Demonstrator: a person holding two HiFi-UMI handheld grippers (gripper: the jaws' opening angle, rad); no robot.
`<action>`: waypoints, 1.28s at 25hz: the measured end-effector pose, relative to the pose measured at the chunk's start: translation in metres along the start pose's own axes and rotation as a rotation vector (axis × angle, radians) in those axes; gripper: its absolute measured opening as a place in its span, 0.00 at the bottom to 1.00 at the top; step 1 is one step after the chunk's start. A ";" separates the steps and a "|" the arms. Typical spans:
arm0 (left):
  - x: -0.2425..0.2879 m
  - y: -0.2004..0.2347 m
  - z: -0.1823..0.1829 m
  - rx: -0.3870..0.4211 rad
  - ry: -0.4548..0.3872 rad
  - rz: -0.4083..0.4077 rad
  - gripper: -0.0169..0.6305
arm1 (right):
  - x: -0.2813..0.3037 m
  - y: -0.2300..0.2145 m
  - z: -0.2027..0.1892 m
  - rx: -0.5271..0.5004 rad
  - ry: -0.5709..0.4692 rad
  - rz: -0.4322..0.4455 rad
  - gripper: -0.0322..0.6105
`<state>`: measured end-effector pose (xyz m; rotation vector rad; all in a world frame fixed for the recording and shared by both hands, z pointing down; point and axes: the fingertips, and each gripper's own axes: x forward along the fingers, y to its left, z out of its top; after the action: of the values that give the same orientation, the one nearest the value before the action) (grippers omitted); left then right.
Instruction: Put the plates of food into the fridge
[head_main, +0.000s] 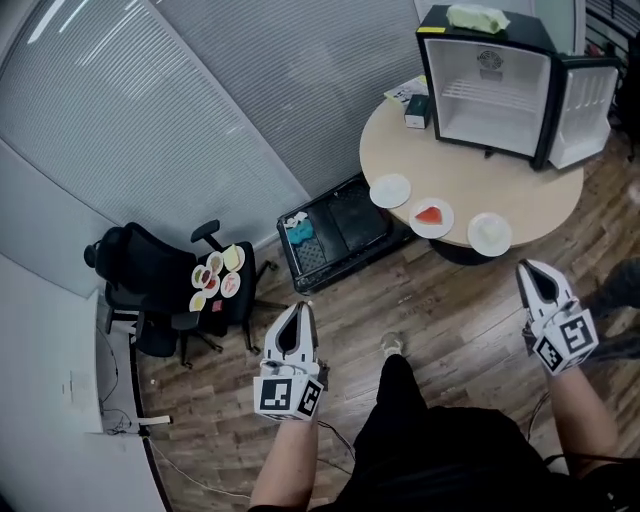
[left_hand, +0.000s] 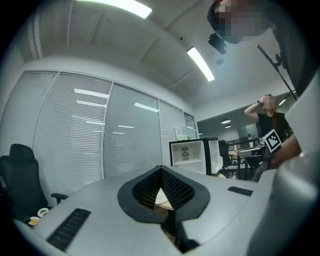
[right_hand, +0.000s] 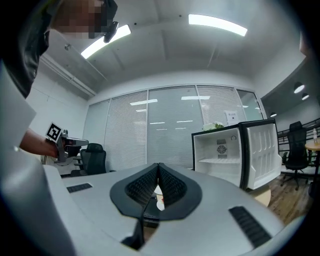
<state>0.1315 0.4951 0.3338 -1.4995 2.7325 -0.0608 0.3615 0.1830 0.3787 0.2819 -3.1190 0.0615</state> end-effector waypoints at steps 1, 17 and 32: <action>0.015 0.004 -0.002 0.004 -0.007 -0.018 0.03 | 0.006 -0.005 -0.001 0.002 -0.001 -0.020 0.06; 0.284 0.099 -0.007 -0.011 0.023 -0.300 0.03 | 0.160 -0.074 -0.001 0.071 0.018 -0.387 0.06; 0.454 0.066 -0.017 -0.063 0.010 -0.644 0.03 | 0.182 -0.111 -0.019 0.140 0.111 -0.739 0.06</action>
<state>-0.1687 0.1483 0.3464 -2.3248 2.1541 0.0073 0.2020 0.0419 0.4038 1.3390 -2.6974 0.2702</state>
